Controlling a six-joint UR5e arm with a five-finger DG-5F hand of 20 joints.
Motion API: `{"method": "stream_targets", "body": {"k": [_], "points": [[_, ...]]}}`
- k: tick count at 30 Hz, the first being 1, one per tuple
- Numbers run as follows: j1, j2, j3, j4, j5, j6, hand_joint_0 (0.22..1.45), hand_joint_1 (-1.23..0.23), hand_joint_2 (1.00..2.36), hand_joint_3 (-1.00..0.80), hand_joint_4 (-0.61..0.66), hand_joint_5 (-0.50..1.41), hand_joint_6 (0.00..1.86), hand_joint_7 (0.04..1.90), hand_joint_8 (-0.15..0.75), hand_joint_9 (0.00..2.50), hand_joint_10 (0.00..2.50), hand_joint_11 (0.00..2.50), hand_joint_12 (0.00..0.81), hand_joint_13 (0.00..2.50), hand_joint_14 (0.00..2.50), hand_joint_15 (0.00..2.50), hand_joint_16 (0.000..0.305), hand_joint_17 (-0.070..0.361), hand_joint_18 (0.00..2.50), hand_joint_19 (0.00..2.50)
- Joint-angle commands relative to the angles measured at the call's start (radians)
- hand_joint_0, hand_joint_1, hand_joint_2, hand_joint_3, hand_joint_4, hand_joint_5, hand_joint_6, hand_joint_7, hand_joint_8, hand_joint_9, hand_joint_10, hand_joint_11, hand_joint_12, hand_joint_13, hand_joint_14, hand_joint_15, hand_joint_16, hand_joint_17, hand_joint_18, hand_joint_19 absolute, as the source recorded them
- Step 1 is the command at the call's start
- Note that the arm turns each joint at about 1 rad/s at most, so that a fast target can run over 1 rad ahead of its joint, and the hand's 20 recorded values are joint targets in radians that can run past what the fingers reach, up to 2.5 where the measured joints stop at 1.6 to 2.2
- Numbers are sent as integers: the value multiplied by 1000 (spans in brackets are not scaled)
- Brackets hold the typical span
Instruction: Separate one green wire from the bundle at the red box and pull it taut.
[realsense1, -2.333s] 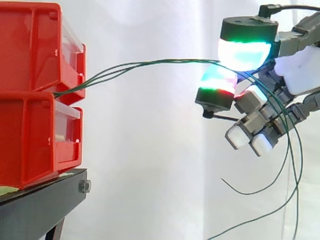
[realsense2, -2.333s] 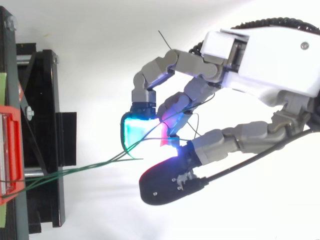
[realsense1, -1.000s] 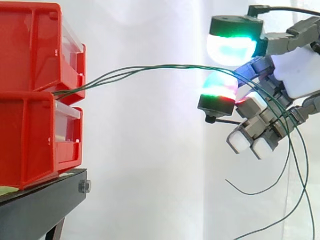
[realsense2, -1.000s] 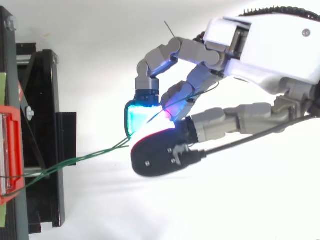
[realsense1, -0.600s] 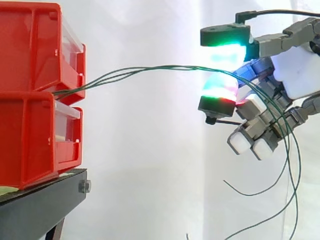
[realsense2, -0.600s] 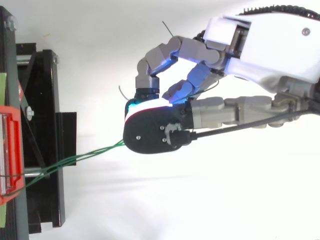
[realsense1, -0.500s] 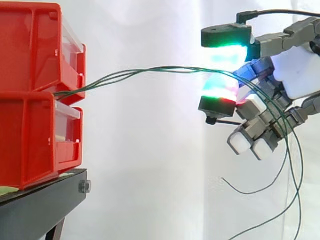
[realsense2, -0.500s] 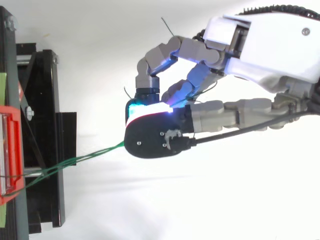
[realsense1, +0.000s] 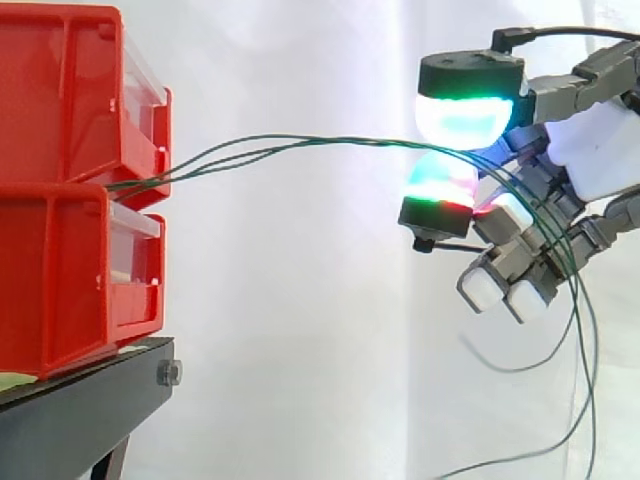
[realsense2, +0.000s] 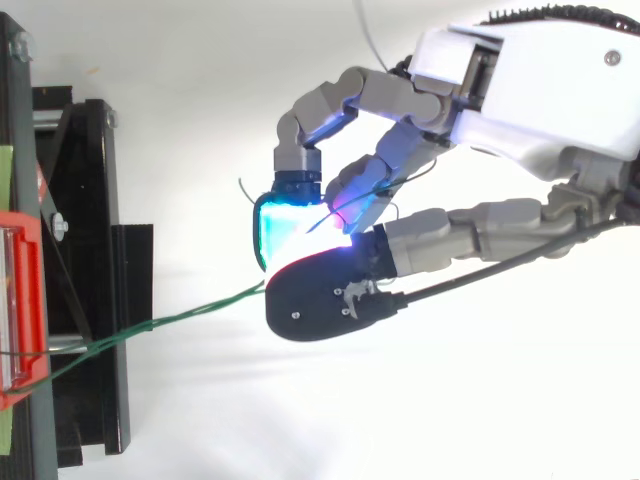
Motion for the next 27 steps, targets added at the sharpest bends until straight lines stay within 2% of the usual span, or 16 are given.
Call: {"method": "stream_targets", "body": {"k": [1,5,11,21,27], "points": [[0,0,0,1,1,-10,599,-707,1003,-464,123,-164,890,1031,256,1087,24,807,351,843,22,552,52,117,673,631],[4,0,-9,9,1,-24,610,-684,1008,-412,120,-160,888,1043,256,1097,25,795,352,847,22,552,52,117,672,626],[6,0,-35,41,2,-24,630,-775,1011,-353,104,-161,890,1055,258,1095,25,798,354,844,23,553,52,117,669,625],[6,0,-35,57,5,-24,675,-886,1000,-500,93,-167,890,1019,251,1067,24,801,342,819,22,538,51,116,658,589],[6,0,-35,57,-1,-18,690,-913,1000,-500,87,-168,893,989,249,1062,24,806,336,818,22,540,50,112,654,580]]}}
